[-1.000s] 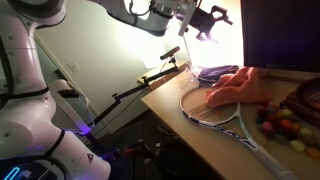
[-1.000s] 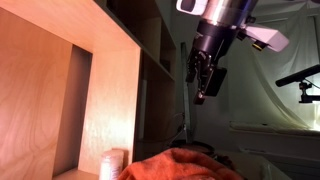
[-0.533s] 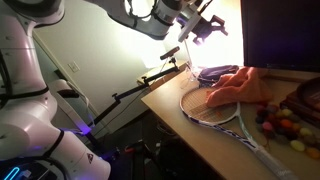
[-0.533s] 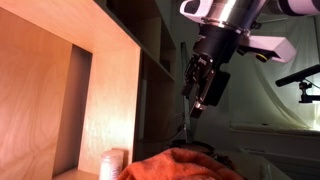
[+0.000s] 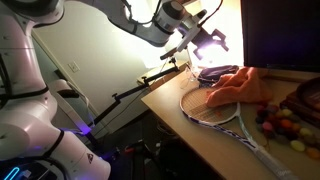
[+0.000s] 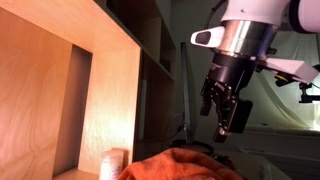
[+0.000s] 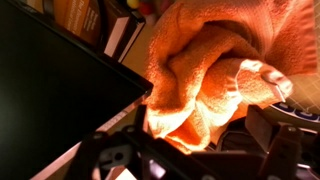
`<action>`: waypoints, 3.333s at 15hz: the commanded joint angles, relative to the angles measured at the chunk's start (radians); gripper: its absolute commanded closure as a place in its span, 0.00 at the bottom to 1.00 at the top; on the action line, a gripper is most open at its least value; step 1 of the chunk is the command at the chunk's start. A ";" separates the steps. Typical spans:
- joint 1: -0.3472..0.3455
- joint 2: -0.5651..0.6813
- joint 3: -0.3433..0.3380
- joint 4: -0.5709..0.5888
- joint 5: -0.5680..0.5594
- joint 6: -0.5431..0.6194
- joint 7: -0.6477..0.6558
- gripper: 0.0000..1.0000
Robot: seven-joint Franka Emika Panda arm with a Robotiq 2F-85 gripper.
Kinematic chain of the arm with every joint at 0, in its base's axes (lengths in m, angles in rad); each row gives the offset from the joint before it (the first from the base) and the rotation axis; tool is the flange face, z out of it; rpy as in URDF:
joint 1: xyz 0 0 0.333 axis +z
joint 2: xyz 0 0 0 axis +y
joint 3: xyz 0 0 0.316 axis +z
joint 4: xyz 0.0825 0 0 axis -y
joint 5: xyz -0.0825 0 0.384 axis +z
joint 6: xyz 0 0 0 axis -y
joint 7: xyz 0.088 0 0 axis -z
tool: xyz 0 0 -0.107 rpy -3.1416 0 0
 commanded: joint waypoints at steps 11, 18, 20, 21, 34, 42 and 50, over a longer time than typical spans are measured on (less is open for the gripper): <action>-0.024 0.090 0.002 0.004 0.319 -0.080 -0.281 0.00; -0.022 0.125 -0.005 -0.009 0.337 -0.121 -0.342 0.00; -0.025 0.126 -0.006 -0.022 0.330 -0.100 -0.353 0.00; -0.022 0.125 -0.011 -0.027 0.321 -0.096 -0.351 0.00; -0.015 0.177 -0.064 0.053 0.204 -0.044 -0.345 0.00; -0.056 0.238 -0.017 0.104 0.265 -0.049 -0.526 0.00; -0.074 0.292 -0.019 0.183 0.303 -0.063 -0.620 0.00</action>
